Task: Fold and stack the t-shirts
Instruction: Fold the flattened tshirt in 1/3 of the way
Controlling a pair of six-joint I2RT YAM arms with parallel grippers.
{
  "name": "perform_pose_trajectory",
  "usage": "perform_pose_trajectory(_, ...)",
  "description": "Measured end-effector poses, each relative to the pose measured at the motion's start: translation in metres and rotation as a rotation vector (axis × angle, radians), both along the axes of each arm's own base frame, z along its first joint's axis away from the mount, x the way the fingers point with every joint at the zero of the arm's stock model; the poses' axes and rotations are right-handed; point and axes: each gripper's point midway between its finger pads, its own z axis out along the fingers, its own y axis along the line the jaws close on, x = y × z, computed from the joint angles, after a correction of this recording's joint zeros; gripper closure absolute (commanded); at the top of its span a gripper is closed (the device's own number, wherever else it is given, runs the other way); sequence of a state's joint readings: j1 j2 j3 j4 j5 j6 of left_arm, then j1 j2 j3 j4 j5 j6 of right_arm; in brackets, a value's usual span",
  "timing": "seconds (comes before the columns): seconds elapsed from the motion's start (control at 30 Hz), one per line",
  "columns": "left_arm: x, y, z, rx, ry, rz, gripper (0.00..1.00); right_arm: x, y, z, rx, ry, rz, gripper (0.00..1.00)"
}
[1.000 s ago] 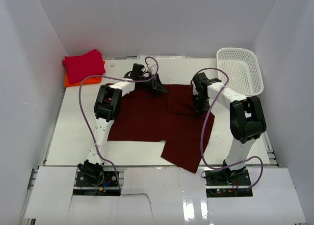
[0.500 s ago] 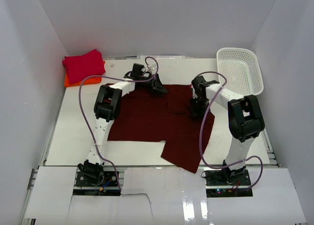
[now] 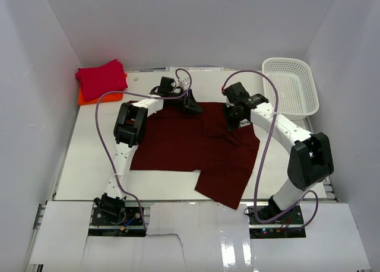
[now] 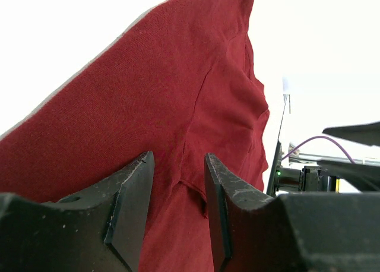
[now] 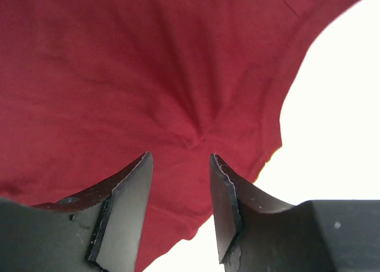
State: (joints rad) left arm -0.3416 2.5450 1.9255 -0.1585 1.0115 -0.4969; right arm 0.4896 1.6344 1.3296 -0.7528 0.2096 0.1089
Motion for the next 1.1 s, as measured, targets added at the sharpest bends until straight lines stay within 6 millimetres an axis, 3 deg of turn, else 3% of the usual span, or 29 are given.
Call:
perform_pose_trajectory(0.27, 0.0, 0.0, 0.0, 0.0, 0.0, 0.0, 0.49, -0.004, 0.028, -0.006, 0.003, -0.015, 0.13, 0.53)
perform_pose_trajectory(0.53, 0.002, 0.005, 0.0, 0.002, 0.005, 0.009, 0.49, -0.016, 0.061, -0.045, -0.006, 0.081, 0.246, 0.54)
perform_pose_trajectory(0.7, 0.004, 0.01, -0.001, 0.002, 0.018, 0.019, 0.49, -0.019, 0.084, -0.054, 0.011, 0.103, 0.297, 0.54)
perform_pose_trajectory(0.93, 0.007, 0.017, 0.0, -0.003, 0.036, 0.033, 0.49, -0.004, 0.11, -0.055, 0.041, 0.085, 0.322, 0.54)
perform_pose_trajectory(1.1, 0.007, 0.018, 0.001, -0.007, 0.04, 0.032, 0.49, 0.006, 0.121, -0.068, 0.045, 0.092, 0.327, 0.54)
